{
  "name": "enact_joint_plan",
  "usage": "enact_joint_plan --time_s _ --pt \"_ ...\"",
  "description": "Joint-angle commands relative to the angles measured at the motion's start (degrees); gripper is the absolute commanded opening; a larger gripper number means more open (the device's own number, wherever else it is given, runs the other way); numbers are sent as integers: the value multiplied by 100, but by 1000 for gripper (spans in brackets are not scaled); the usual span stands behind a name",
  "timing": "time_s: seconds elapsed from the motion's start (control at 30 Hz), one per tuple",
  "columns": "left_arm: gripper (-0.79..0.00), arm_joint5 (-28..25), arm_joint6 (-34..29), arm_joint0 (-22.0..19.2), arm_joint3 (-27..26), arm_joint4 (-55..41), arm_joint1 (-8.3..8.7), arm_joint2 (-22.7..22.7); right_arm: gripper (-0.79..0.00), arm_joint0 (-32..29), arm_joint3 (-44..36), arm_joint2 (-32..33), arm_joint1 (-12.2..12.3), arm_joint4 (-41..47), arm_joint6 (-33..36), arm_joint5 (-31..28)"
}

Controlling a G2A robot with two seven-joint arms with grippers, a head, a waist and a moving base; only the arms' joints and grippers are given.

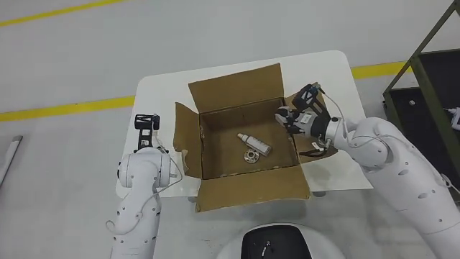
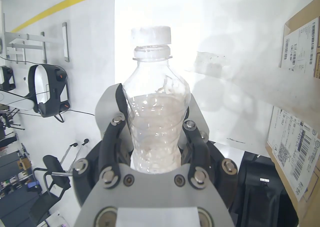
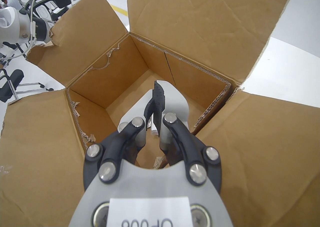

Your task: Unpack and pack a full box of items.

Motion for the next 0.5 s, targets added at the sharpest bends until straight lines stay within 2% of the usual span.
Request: enact_joint_plan --time_s 0.0,0.23,0.47 --pt "-785 -8 48 16 6 -21 -1 3 -785 -12 9 16 4 -5 -8 -8" --pt "-785 -246 633 78 561 -245 -13 -16 -785 -65 72 59 16 18 -54 -73" --pt "-785 -200 944 8 1243 -399 -45 3 -785 -109 97 98 30 56 -40 -129"
